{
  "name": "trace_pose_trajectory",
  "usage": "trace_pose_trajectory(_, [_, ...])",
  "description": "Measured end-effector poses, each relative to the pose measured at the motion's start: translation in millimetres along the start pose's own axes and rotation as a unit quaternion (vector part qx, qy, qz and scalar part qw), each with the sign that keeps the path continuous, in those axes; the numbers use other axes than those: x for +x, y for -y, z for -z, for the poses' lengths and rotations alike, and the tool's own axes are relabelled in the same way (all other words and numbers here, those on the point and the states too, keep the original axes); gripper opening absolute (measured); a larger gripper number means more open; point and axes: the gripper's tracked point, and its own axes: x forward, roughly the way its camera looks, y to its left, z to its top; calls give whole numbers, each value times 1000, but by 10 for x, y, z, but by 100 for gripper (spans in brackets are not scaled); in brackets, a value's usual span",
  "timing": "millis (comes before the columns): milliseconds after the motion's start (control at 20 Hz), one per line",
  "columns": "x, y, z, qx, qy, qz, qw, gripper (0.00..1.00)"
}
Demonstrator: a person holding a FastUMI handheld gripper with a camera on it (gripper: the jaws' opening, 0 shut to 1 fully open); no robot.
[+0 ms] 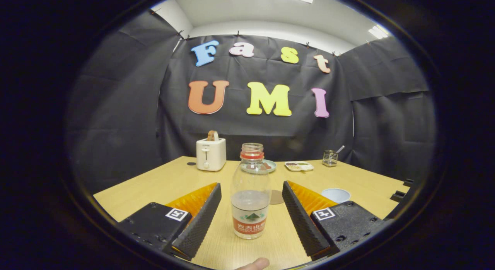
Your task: Take the bottle from table, then pour the juice into the cup, finally place the bottle on the coaster
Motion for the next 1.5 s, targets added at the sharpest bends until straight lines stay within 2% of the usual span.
trace_pose_trajectory(350, [382, -64, 336, -25, -4, 4, 1000, 100])
trace_pose_trajectory(550, [499, -87, 334, -42, 15, 7, 999, 100])
trace_pose_trajectory(600, [511, -116, 363, -46, 14, 1, 999, 97])
trace_pose_trajectory(700, [511, -135, 342, -39, 15, -13, 999, 83])
trace_pose_trajectory(850, [455, -121, 283, -12, 2, -25, 1000, 81])
trace_pose_trajectory(1100, [264, -177, -111, 45, -5, -45, 998, 80])
trace_pose_trajectory(1500, [143, -214, -808, 167, 1, -85, 982, 79])
